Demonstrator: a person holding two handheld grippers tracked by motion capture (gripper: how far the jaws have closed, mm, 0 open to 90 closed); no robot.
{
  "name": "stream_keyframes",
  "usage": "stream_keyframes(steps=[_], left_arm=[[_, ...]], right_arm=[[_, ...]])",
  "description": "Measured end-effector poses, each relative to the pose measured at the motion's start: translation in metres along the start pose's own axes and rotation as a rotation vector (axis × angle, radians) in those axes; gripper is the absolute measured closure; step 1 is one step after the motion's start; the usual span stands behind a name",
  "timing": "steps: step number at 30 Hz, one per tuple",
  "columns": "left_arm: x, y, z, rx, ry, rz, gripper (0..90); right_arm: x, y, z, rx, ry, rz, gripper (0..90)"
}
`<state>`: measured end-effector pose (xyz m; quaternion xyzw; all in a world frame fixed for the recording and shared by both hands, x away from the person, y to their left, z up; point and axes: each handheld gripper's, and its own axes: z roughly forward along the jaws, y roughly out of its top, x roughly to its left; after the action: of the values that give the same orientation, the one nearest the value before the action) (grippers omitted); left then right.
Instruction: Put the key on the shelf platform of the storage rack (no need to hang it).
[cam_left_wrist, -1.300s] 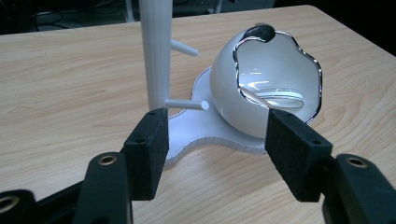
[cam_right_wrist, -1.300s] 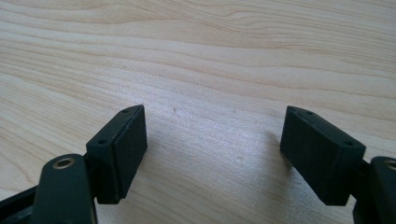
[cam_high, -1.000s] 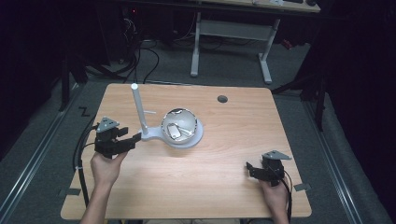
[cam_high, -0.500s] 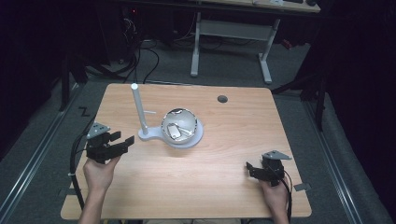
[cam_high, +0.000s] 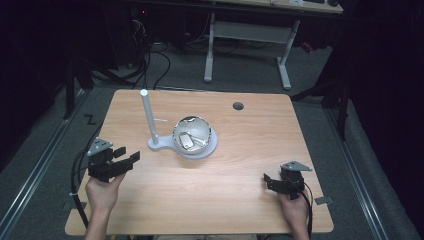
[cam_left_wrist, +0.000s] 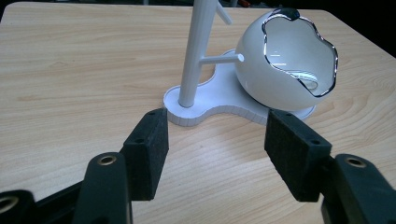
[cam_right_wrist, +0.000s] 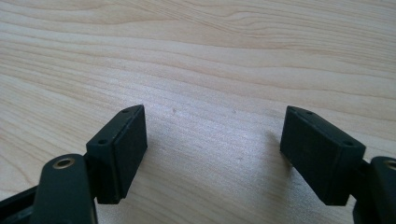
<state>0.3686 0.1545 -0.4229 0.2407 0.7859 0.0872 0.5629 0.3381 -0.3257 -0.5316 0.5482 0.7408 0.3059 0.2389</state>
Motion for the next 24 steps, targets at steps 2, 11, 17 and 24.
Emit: stream_keyframes(steps=[2, 11, 17, 24], left_arm=[[0.003, 0.001, -0.001, -0.001, -0.005, -0.001, 40.3], [0.013, 0.001, -0.003, -0.004, -0.002, -0.005, 40.3], [0.019, 0.000, -0.002, 0.002, 0.009, -0.016, 40.1], [0.024, -0.002, -0.002, 0.009, 0.029, -0.044, 39.9]], right_arm=[[0.000, 0.000, 0.000, 0.000, 0.000, 0.000, 23.3], [0.000, 0.000, 0.000, 0.000, 0.000, -0.001, 23.3], [0.000, 0.000, 0.000, 0.000, -0.001, 0.001, 23.3], [0.000, 0.000, 0.000, 0.000, 0.000, 0.000, 23.3]])
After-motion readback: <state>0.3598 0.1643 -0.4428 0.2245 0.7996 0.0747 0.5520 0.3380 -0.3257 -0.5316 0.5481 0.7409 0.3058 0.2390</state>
